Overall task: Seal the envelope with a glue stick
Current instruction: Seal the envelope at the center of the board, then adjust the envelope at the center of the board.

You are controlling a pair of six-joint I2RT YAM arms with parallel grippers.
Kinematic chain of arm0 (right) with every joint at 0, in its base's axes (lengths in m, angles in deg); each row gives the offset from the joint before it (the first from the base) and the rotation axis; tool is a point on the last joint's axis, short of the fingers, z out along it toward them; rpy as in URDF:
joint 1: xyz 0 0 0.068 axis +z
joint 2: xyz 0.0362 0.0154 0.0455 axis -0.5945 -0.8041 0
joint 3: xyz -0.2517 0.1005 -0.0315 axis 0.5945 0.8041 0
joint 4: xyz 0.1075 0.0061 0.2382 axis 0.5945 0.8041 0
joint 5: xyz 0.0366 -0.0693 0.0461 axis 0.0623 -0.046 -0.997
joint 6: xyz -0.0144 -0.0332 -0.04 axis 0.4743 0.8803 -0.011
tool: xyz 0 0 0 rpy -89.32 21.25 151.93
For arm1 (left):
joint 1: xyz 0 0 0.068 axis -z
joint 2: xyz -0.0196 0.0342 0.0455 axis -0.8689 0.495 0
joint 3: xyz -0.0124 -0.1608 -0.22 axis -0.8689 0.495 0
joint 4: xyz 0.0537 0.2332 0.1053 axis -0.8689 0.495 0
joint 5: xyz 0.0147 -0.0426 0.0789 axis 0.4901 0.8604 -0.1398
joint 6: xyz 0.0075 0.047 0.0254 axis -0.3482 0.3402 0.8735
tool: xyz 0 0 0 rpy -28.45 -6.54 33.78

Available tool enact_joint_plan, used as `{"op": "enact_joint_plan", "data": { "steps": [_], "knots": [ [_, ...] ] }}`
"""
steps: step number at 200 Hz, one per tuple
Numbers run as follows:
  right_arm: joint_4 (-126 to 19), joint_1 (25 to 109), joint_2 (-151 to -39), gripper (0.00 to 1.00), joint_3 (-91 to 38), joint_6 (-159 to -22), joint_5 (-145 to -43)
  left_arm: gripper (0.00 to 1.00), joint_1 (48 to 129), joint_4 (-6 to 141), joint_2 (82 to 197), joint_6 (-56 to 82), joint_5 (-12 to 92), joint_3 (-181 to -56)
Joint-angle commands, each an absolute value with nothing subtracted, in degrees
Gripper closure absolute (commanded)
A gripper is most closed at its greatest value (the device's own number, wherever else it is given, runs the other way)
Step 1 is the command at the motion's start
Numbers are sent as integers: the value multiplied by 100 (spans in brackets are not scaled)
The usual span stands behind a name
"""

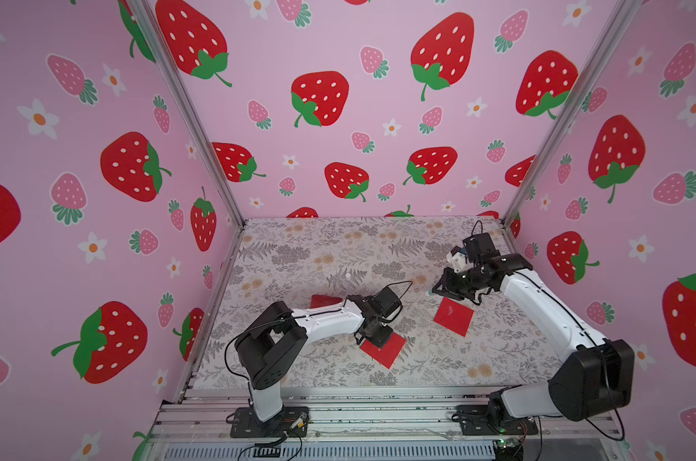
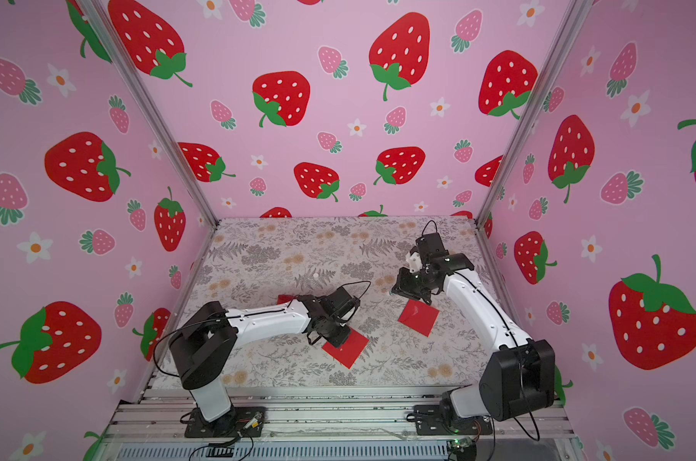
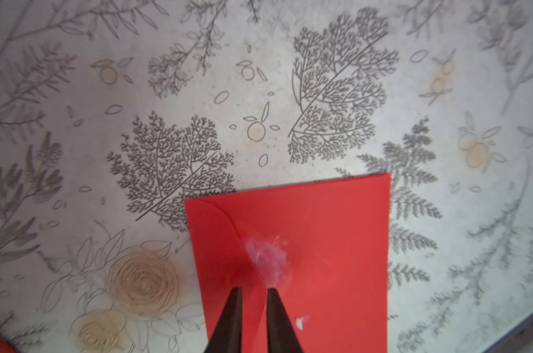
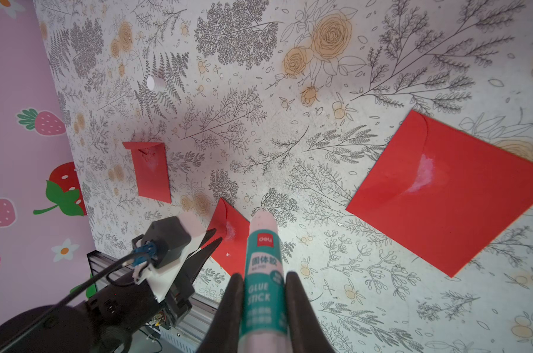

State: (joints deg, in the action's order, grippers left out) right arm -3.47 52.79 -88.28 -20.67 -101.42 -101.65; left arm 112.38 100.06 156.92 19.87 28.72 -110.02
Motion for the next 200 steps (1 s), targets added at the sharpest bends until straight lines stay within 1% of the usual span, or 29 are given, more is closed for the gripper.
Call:
{"op": "enact_joint_plan", "data": {
  "steps": [1,40,62,78,120,130,137,148,162,187,200],
  "knots": [
    [-227,5247,-8801,100,-2102,-10092,-10160,75,11349,10336,15229,2046,2834,-10779],
    [-279,5247,-8887,100,-2170,-10074,-10201,53,11534,10579,14774,1801,2876,-10156],
    [-288,5243,-8897,100,-2199,-10074,-10196,45,11649,10636,14634,1639,2880,-9828],
    [-289,5243,-8927,100,-2217,-10074,-10228,41,11689,10590,14593,1551,2847,-9616],
    [-295,5249,-8924,100,-2220,-10074,-10258,27,11720,10064,14964,1548,2828,-9459],
    [-289,5247,-8896,100,-2204,-10074,-10236,19,11720,10011,15167,1601,2821,-9574],
    [-281,5247,-8882,100,-2200,-10074,-10231,16,11720,9958,15303,1635,2830,-9660],
    [-271,5247,-8863,100,-2200,-10083,-10220,13,11720,9862,15481,1694,2861,-9785],
    [-278,5248,-8845,100,-2190,-10083,-10220,13,11720,9785,15685,1758,2851,-9968],
    [-274,5247,-8807,100,-2174,-10063,-10174,16,11720,9794,16123,1919,2837,-10386],
    [-264,5247,-8785,100,-2175,-10042,-10134,20,11702,9781,16356,2027,2841,-10579]
  ]
}}
